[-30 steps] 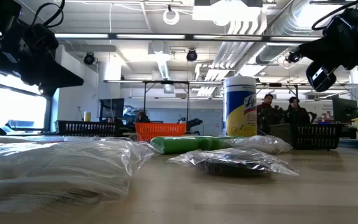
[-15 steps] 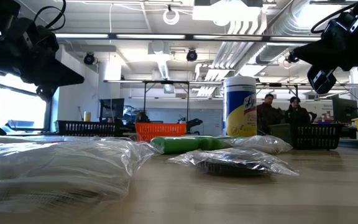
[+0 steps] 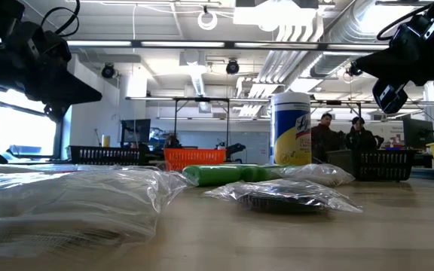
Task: Pick & Place Travel size toiletries
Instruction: Put the white cotton pack into the right black bin
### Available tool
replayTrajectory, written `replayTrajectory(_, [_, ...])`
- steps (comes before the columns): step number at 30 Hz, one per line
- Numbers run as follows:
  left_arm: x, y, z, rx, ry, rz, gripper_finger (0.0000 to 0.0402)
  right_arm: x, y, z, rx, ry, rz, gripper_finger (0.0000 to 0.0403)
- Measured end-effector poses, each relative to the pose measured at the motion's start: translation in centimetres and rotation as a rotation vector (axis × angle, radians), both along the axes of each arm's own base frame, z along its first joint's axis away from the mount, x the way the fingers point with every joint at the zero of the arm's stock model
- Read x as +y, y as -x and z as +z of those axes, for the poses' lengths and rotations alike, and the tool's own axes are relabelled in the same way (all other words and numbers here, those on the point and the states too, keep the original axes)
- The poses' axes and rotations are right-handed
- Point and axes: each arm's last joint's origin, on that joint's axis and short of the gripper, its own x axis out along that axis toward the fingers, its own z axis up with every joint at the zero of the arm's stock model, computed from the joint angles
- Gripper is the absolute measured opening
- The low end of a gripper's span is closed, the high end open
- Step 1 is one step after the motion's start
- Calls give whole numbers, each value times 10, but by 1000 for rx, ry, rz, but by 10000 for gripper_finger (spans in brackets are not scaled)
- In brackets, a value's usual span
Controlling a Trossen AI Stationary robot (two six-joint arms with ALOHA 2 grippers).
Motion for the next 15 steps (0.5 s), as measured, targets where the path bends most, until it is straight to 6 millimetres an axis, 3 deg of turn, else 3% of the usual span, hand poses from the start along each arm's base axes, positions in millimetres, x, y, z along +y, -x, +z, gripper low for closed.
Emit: replayTrajectory(15, [0, 0, 1, 14, -130, -21, 3, 0, 0, 0, 2, 56, -7, 3])
